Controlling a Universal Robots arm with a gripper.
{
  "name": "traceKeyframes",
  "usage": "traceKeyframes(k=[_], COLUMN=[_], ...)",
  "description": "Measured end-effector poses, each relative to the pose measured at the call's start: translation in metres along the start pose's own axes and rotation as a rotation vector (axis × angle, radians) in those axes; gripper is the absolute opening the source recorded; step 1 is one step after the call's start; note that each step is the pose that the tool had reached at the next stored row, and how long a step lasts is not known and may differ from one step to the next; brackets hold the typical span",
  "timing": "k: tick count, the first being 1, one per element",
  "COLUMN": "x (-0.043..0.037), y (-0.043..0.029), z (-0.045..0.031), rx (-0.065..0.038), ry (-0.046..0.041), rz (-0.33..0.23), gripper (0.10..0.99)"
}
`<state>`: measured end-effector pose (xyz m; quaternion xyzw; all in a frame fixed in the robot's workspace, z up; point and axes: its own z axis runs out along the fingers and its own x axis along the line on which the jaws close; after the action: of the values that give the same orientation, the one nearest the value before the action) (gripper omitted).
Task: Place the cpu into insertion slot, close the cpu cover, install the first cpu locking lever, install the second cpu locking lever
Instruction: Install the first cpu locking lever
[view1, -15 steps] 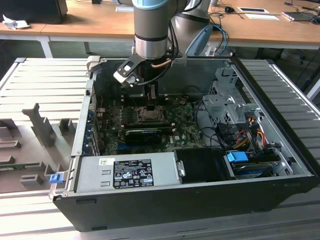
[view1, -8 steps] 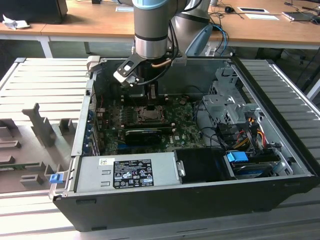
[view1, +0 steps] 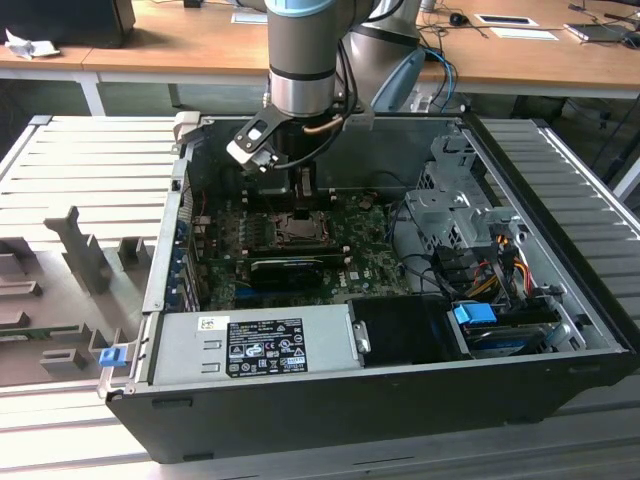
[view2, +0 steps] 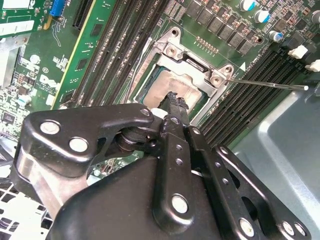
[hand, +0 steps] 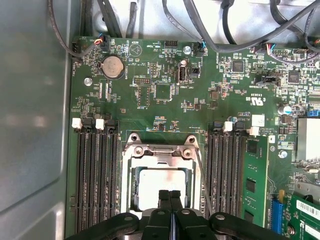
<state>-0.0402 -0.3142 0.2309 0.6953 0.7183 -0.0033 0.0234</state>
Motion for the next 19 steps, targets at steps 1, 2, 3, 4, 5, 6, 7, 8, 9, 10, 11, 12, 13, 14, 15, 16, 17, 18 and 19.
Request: traceKeyframes(k=[1, 2, 3, 4, 5, 6, 7, 8, 9, 10, 11, 12, 13, 14, 15, 16, 17, 18, 19], x=[0.0000, 0.0000, 0.0000, 0.0000, 0.0000, 0.0000, -0.0001, -0.0001, -0.0001, -0.0001, -0.0001, -0.0001, -0.0001, -0.0001, -0.0001, -0.0002, -0.0002, -0.0002, -0.0002], y=[0.0000, 0.0000, 0.0000, 0.0000, 0.0000, 0.0001, 0.0000, 0.0000, 0.0000, 0.0001, 0.0001, 0.0001, 0.0001, 0.0001, 0.0001, 0.0001, 0.0001, 0.0001, 0.0002], z=[-0.0004, -0.0006, -0.0009, -0.0012, -0.0012, -0.0013, -0.0016, -0.0019, -0.0021, -0.0024, -0.0027, -0.0030, -0.0032, -0.0034, -0.0036, -0.0039, -0.0043, -0.0055, -0.0063], rx=[0.000, 0.000, 0.000, 0.000, 0.000, 0.000, 0.000, 0.000, 0.000, 0.000, 0.000, 0.000, 0.000, 0.000, 0.000, 0.000, 0.000, 0.000, 0.000], ry=[0.0000, 0.0000, 0.0000, -0.0001, 0.0000, 0.0001, 0.0000, 0.0000, -0.0001, 0.0000, 0.0000, -0.0001, -0.0001, 0.0000, 0.0001, -0.0002, -0.0003, -0.0001, 0.0000], rz=[0.000, 0.000, 0.000, 0.000, 0.000, 0.000, 0.000, 0.001, 0.001, 0.001, 0.001, 0.001, 0.001, 0.001, 0.001, 0.001, 0.001, 0.002, 0.002], gripper=[0.106, 0.106, 0.106, 0.106, 0.106, 0.106, 0.106, 0.106, 0.106, 0.106, 0.106, 0.106, 0.106, 0.106, 0.106, 0.106, 0.106, 0.106, 0.106])
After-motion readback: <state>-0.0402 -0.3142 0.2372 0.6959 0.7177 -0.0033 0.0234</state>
